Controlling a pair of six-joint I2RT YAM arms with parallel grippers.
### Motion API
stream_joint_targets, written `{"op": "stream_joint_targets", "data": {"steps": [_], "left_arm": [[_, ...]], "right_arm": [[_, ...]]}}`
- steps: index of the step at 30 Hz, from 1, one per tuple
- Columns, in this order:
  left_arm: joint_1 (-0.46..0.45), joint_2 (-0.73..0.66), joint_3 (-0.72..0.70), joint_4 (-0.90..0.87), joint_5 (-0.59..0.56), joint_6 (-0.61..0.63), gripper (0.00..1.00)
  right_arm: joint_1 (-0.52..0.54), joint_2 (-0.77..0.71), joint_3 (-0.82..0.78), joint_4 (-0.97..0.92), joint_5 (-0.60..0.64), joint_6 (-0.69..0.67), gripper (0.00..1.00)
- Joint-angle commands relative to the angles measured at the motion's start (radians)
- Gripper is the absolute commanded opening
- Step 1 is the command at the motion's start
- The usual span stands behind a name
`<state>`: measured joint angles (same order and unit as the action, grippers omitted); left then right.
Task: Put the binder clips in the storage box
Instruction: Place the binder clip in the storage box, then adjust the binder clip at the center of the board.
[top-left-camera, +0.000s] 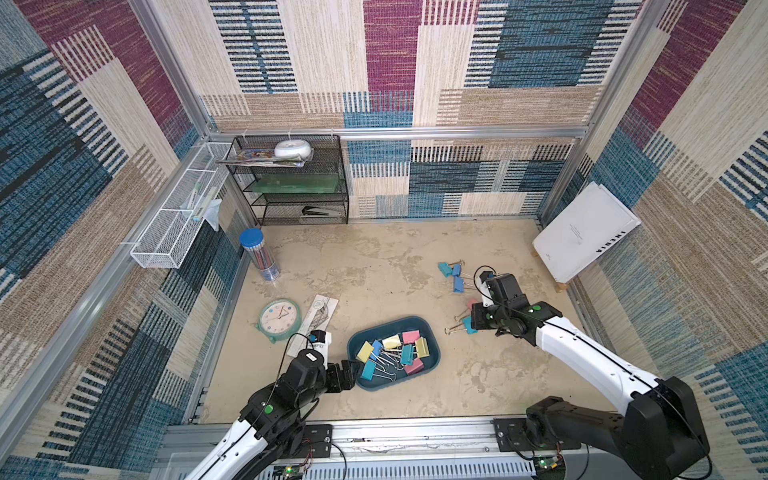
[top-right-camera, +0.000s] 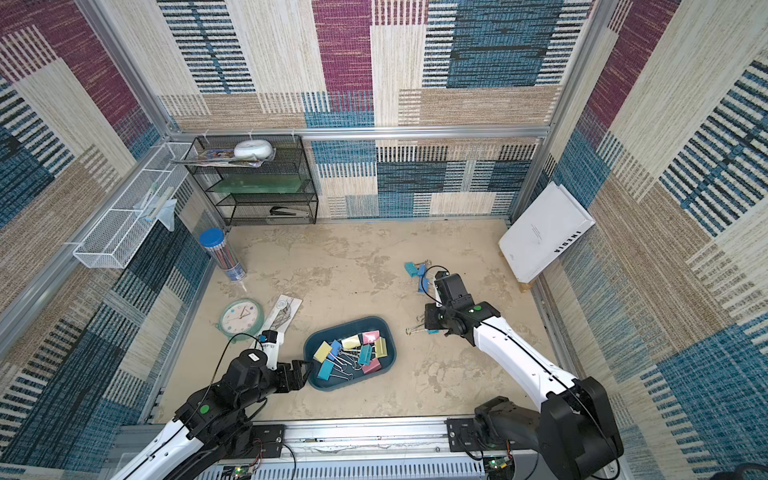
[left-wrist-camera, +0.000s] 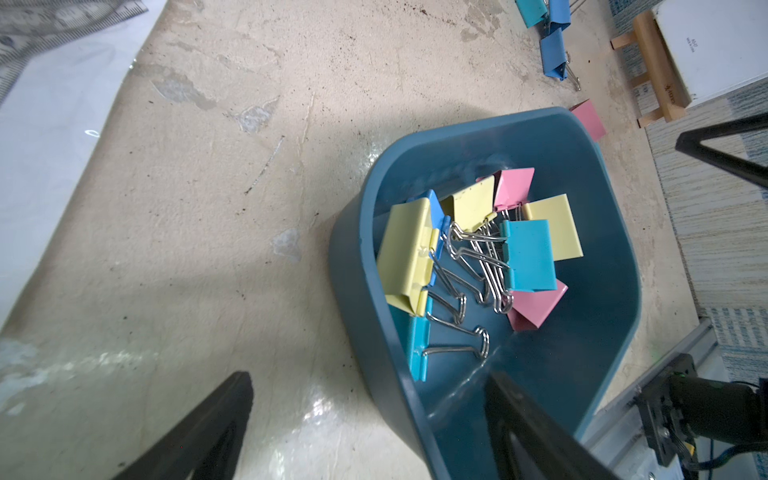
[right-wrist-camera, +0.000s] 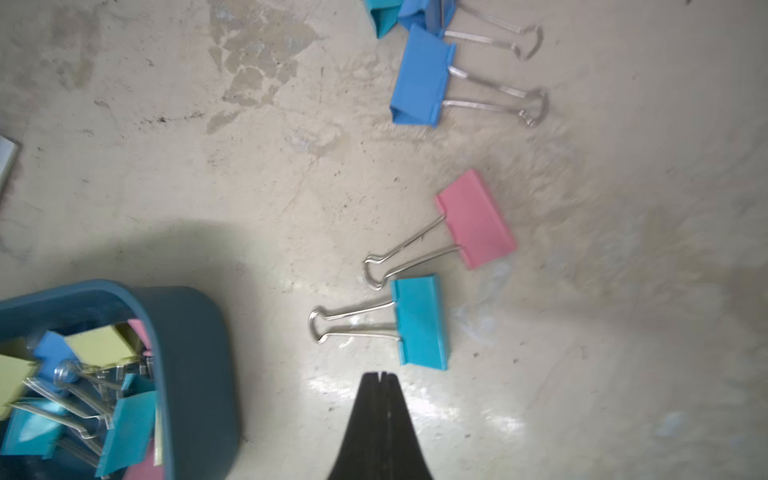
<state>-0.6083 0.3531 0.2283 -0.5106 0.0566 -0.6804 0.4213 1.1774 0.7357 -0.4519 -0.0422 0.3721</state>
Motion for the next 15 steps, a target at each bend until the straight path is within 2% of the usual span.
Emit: {"op": "stream_joint_targets", "data": {"steps": [1,9,15], "left_arm": [[0.002,0.001,-0.002,0.006,0.015,0.007,0.91],[0.001,-0.009,-0.004,0.001,0.009,0.007,0.91],[0.001,-0.009,-0.003,0.001,0.008,0.005,0.91]], "right_arm": [[0.007,0.014,-0.033,0.022,-0.168,0.036,0.0],[0.133,0.125,-0.117,0.102,-0.156,0.109,0.0],[0.157,0.245,-0.072,0.13,-0.086,0.115,0.0]]}}
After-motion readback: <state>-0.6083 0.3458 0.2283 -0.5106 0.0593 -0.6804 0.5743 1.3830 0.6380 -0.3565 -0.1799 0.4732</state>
